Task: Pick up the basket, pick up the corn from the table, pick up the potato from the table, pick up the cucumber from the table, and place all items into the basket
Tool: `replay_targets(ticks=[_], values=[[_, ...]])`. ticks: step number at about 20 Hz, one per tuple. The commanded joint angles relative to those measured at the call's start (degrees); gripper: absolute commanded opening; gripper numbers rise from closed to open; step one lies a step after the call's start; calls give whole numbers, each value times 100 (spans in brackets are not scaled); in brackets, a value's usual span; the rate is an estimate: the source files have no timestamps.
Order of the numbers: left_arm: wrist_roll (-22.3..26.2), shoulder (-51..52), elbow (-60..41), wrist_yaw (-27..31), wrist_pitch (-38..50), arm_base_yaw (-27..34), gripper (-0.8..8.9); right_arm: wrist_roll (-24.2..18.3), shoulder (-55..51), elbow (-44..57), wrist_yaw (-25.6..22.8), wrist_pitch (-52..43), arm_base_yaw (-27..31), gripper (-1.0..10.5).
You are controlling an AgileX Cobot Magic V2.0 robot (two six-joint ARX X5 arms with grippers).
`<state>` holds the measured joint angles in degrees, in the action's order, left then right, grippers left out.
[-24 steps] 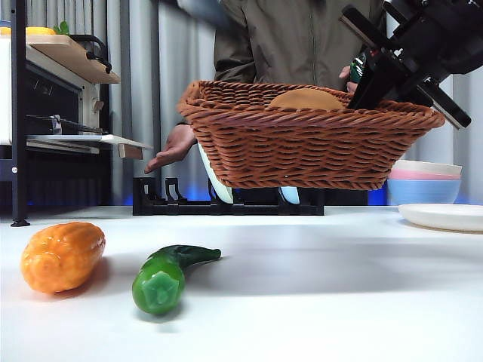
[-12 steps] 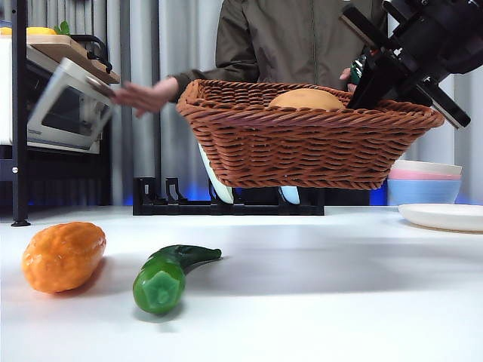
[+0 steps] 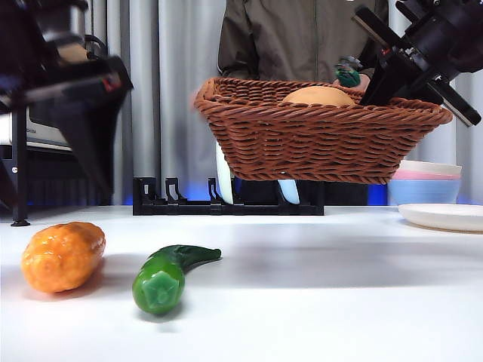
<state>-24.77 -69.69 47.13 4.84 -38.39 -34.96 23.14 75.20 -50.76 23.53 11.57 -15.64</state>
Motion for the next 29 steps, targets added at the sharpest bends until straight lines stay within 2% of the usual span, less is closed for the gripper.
replay_targets(ticks=[1, 6, 7, 8, 9, 10, 14, 16, 19, 21, 22, 25, 29], values=[[317, -444, -57, -483, 404, 319, 502, 37, -59, -129, 57, -120, 7, -16], [538, -1386, -57, -632, 798, 586, 496, 39, -59, -155, 57, -120, 7, -15], [538, -1434, -57, -634, 841, 581, 457, 39, -59, -155, 57, -120, 7, -16], [577, -1436, -57, -632, 883, 581, 327, 39, -59, -157, 57, -120, 7, -15], [691, -1432, -57, -636, 918, 577, 129, 42, -59, -160, 57, -120, 7, -16], [809, -1432, -57, -636, 894, 573, -25, 42, -59, -160, 55, -120, 7, -15], [1067, -1237, -52, -688, 415, 577, -8, 39, -59, -160, 55, -120, 7, -16], [1338, -739, -2, -1128, -203, 575, -8, 39, -59, -160, 55, -120, 4, -16], [1827, 367, 201, -2640, -1064, 573, -8, 39, -59, -160, 52, -120, 4, -16], [2024, 1137, 483, -3812, -1088, 568, -8, 39, -59, -160, 52, -120, 4, -16], [1974, 1434, 680, -4111, -857, 568, -8, 39, -59, -160, 52, -120, 4, -16], [1172, 1755, 1388, -3779, 282, 566, -8, 39, -59, -160, 55, -120, 4, -16], [798, 1316, 1974, -2841, 1480, 393, -8, 44, -59, -160, 57, -116, -114, -16]])
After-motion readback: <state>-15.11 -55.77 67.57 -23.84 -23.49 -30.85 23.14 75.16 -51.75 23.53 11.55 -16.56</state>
